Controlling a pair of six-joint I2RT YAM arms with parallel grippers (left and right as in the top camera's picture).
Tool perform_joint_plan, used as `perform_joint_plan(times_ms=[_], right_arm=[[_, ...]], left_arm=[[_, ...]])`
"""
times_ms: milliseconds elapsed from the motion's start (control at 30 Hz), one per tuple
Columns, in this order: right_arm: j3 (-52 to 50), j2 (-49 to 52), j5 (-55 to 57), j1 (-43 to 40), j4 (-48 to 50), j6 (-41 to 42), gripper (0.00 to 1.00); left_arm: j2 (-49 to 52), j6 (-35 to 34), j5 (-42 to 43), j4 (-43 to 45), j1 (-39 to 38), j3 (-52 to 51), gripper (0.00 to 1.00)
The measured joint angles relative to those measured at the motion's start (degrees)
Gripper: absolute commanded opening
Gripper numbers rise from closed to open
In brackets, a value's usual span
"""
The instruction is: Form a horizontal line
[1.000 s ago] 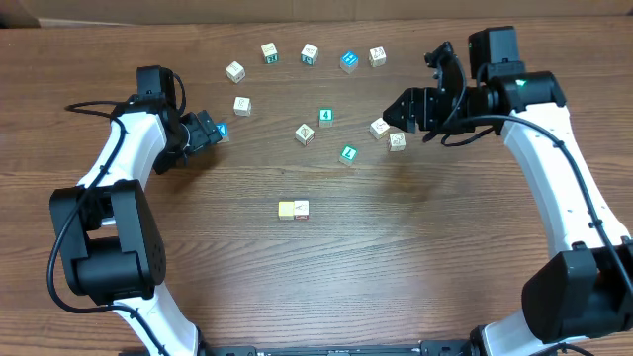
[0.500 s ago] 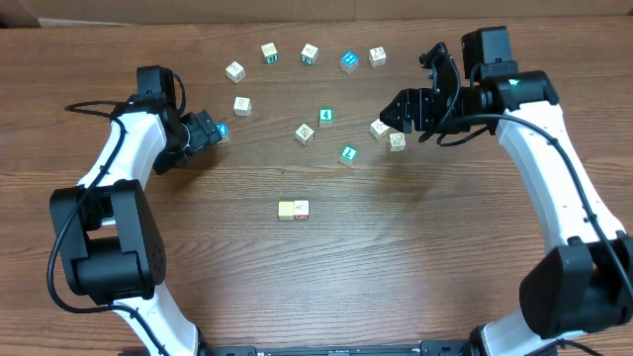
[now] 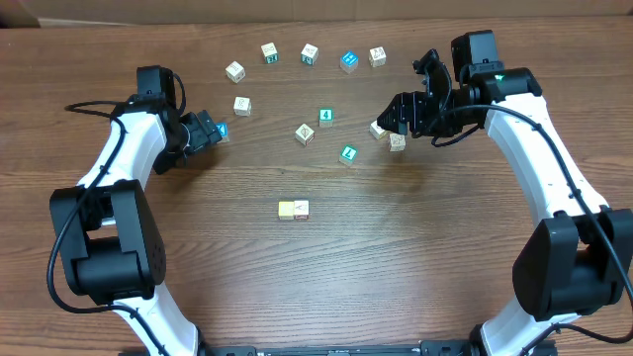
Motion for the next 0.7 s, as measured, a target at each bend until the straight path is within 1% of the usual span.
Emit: perform_joint_plan(times_ms=[100,200,233,267,300,600,633,667,700], right_arm=[[0.0,0.0,0.1,0.0,0.0,0.0,0.76],[0.0,0.0,0.4,0.0,0.0,0.0,0.72],[0.0,0.0,0.9,0.0,-0.1,0.0,0.76],[0.0,0.0,1.4,0.0,0.0,-0.1,0.91],[0.0,0.0,1.7,0.0,0.0,-0.1,1.0],[0.0,0.0,2.3,0.0,2.0,0.0,1.0],[0.0,0.0,2.3,0.0,2.0,0.0,0.95],[0.0,0.0,2.3,0.0,2.0,-0.1,0.87],[0.0,0.0,2.3,0.0,2.0,0.0,0.83]], left_arm=[[0.0,0.0,0.0,0.0,0.0,0.0,0.99],[0.0,0.0,0.0,0.0,0.0,0.0,1.0],[0.0,0.0,0.0,0.0,0.0,0.0,1.0],[0.0,0.0,0.0,0.0,0.0,0.0,0.99],[0.0,0.0,0.0,0.0,0.0,0.0,1.0],[0.0,0.0,0.0,0.0,0.0,0.0,1.0],[0.0,0.0,0.0,0.0,0.0,0.0,1.0],[0.0,0.0,0.0,0.0,0.0,0.0,0.99],[0.0,0.0,0.0,0.0,0.0,0.0,0.99]])
